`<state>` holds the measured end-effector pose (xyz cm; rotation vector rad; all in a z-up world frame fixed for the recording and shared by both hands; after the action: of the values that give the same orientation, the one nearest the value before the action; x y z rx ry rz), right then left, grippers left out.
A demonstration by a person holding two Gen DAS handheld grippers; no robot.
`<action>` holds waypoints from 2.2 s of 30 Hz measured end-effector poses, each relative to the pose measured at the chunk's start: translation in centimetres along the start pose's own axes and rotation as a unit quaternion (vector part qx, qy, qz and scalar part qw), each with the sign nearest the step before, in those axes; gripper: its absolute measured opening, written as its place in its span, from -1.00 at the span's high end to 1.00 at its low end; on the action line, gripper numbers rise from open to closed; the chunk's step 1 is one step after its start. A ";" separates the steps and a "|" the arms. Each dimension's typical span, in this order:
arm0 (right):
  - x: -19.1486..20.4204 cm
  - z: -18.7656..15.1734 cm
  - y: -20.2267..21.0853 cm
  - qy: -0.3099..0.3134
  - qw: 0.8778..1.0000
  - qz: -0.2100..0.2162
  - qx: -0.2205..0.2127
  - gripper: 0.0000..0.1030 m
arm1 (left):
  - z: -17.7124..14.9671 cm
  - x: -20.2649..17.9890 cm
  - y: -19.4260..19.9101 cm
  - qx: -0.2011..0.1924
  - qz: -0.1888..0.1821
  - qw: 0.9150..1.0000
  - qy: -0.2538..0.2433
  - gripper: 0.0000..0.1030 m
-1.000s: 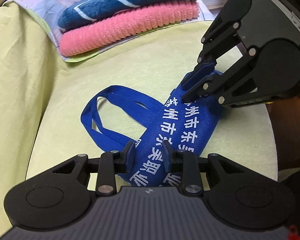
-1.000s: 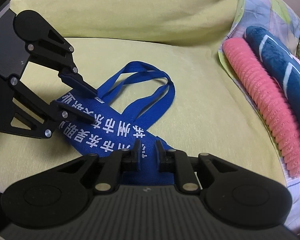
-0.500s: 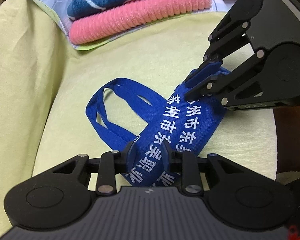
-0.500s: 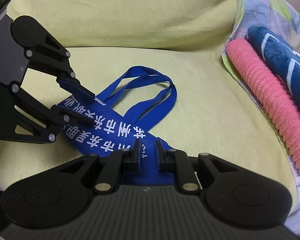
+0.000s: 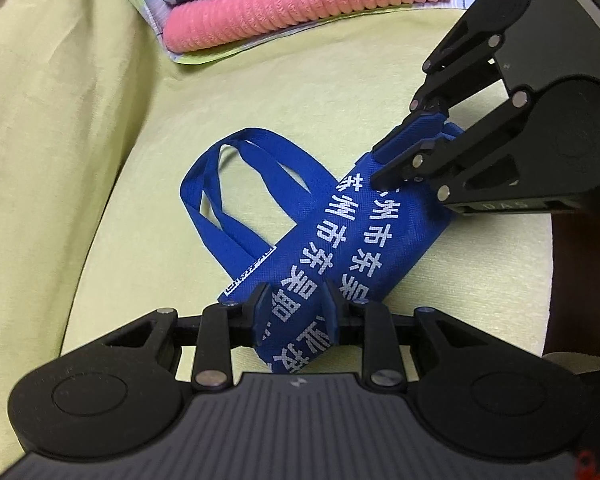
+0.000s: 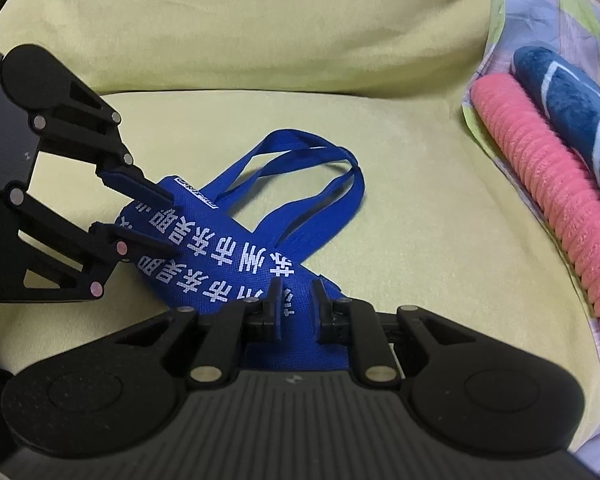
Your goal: Fold shopping bag
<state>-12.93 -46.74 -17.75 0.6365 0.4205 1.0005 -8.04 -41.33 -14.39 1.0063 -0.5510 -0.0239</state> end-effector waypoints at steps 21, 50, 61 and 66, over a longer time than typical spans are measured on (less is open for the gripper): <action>0.0 3.2 -1.9 -0.021 0.993 0.004 0.115 0.68 | -2.6 1.7 -0.1 -0.106 -0.091 0.989 -0.046 0.38; -1.3 2.2 -1.2 -0.060 0.996 0.034 0.060 0.67 | -5.3 -4.8 -3.1 -0.090 0.068 0.909 -0.402 0.08; 0.3 2.3 0.8 0.017 0.999 0.035 -0.006 0.24 | -4.0 -3.0 -2.4 -0.077 0.013 0.947 -0.312 0.09; 1.8 1.5 3.0 0.149 0.988 0.027 -0.022 -0.02 | -3.8 -2.6 -2.4 -0.073 -0.002 0.950 -0.304 0.09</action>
<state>-13.12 -44.45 -14.72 0.4603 0.6436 1.1578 -8.06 -38.96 -19.03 0.8471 -1.0938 -0.3853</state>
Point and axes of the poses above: each gripper's, at about its wrist camera, not at the fingertips, and y roughly against the way its jaws point, x to its left, z to its top, the point moved 3 cm from there along -y, roughly the way its jaws point, and after that the axes turned 2 degrees about y, right-handed, at the moved point
